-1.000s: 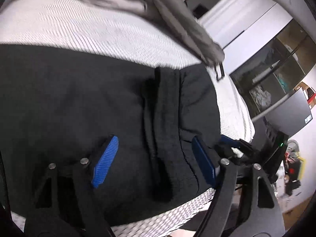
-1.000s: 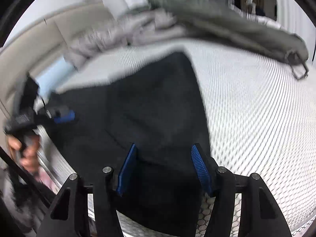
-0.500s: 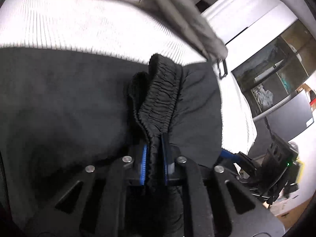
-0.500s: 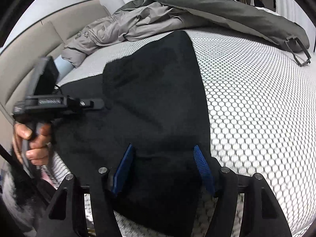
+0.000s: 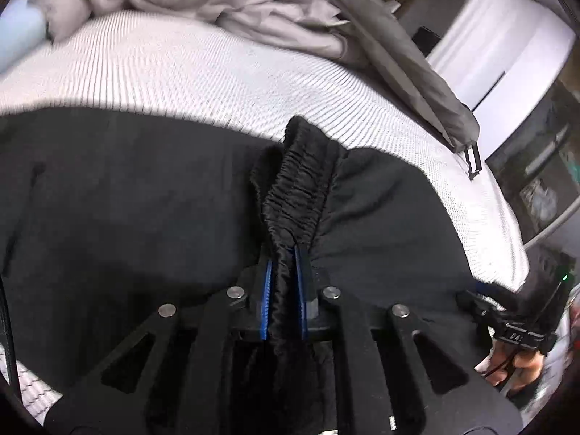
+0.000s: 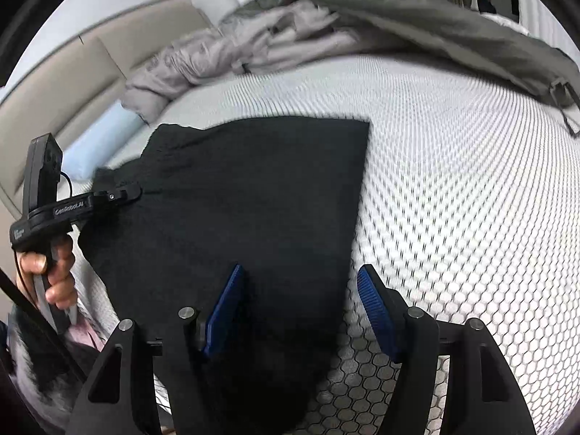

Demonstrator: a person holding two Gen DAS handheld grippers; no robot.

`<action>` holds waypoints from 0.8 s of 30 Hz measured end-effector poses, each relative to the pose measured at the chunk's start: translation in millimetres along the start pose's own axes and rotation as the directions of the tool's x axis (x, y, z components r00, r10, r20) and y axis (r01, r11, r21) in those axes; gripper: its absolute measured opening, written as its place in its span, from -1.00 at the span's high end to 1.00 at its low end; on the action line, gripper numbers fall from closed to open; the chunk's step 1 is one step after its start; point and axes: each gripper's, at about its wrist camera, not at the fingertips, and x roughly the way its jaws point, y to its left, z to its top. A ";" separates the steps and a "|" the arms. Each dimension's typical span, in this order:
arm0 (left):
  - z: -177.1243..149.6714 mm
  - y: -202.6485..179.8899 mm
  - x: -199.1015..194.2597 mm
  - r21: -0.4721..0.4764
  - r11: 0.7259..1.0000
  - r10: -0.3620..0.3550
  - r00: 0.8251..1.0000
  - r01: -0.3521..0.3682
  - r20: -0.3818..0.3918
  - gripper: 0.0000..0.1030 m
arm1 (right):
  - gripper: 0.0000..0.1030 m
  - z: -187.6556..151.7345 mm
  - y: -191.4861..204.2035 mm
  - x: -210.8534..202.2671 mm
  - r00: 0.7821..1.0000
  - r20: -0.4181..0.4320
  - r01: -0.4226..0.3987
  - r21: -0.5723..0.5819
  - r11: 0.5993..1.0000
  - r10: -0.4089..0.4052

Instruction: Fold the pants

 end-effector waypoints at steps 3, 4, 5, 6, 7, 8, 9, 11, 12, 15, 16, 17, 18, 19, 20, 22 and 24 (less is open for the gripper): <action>-3.8 2.7 -1.9 0.034 0.999 0.016 1.000 -0.016 -0.005 0.71 | -0.30 -3.1 -8.1 4.8 0.999 -0.020 -0.032 0.056 0.998 0.033; -4.1 1.1 -4.4 0.040 0.999 0.021 1.000 -0.020 -0.001 0.71 | -0.30 -5.3 -11.6 1.1 0.998 -0.012 -0.064 0.079 0.995 0.065; -4.0 0.1 -6.9 0.039 0.999 0.019 1.000 -0.019 0.008 0.70 | -0.30 -8.4 -14.6 -2.7 0.995 -0.007 -0.097 0.101 0.990 0.099; -3.7 -1.3 -10.1 0.038 0.999 0.021 1.000 -0.022 0.015 0.67 | -0.29 -11.5 -17.3 -5.8 0.990 -0.002 -0.137 0.125 0.983 0.138; -4.6 -0.2 -15.6 0.037 0.999 0.033 0.999 -0.034 0.030 0.65 | -0.27 -16.2 -20.3 -8.4 0.983 -0.001 -0.180 0.149 0.972 0.182; -2.5 -7.0 -21.2 0.040 0.998 0.038 0.998 -0.039 0.043 0.59 | -0.12 -18.9 -21.3 -6.8 0.977 -0.005 -0.210 0.162 0.964 0.213; -3.2 -13.5 -25.8 0.047 0.998 0.040 0.998 -0.043 0.057 0.54 | -0.05 -22.9 -22.4 -5.6 0.972 -0.013 -0.230 0.170 0.958 0.236; -6.6 -18.8 -38.0 0.062 0.997 0.033 0.996 -0.038 0.084 0.46 | 0.17 -28.9 -24.2 -2.7 0.969 -0.027 -0.236 0.175 0.956 0.244; -7.6 -21.6 -43.3 0.067 0.997 0.028 0.995 -0.034 0.094 0.44 | 0.39 -29.4 -24.8 -3.7 0.971 -0.020 -0.231 0.170 0.958 0.237; -13.2 -30.5 -54.5 0.087 0.996 0.007 0.992 -0.017 0.123 0.30 | 0.78 -30.5 -22.9 -20.1 0.970 0.027 -0.241 0.146 0.959 0.240; -16.5 -33.9 -58.6 0.098 0.995 0.002 0.992 -0.015 0.130 0.20 | 0.79 -32.6 -20.4 -30.2 0.969 0.048 -0.245 0.118 0.962 0.241; -18.9 -39.0 -60.5 0.115 0.993 0.000 0.991 -0.016 0.137 -0.01 | 0.78 -33.6 -18.0 -32.5 0.972 0.043 -0.233 0.102 0.967 0.230; -20.7 -45.5 -62.0 0.131 0.991 0.000 0.990 -0.018 0.140 -0.12 | 0.76 -35.8 -15.6 -28.4 0.984 0.008 -0.178 0.074 0.981 0.178; -19.7 -50.8 -59.3 0.149 0.989 0.002 0.990 -0.023 0.140 -0.12 | 0.66 -35.4 -12.0 -16.4 0.992 -0.039 -0.120 0.048 0.992 0.122; -21.4 -57.8 -58.2 0.174 0.984 0.000 0.991 -0.024 0.135 -0.12 | 0.66 -36.6 -11.6 -7.0 0.992 -0.080 -0.098 0.039 0.994 0.101; -25.6 -74.7 -54.9 0.229 0.973 -0.011 0.992 -0.019 0.128 -0.13 | 0.62 -35.9 -14.0 -11.2 0.990 -0.056 -0.123 0.059 0.991 0.126; -35.3 -94.8 -55.2 0.310 0.951 -0.041 0.990 -0.003 0.134 -0.28 | 0.57 -31.5 -9.8 -29.0 0.993 0.020 -0.113 0.034 0.993 0.113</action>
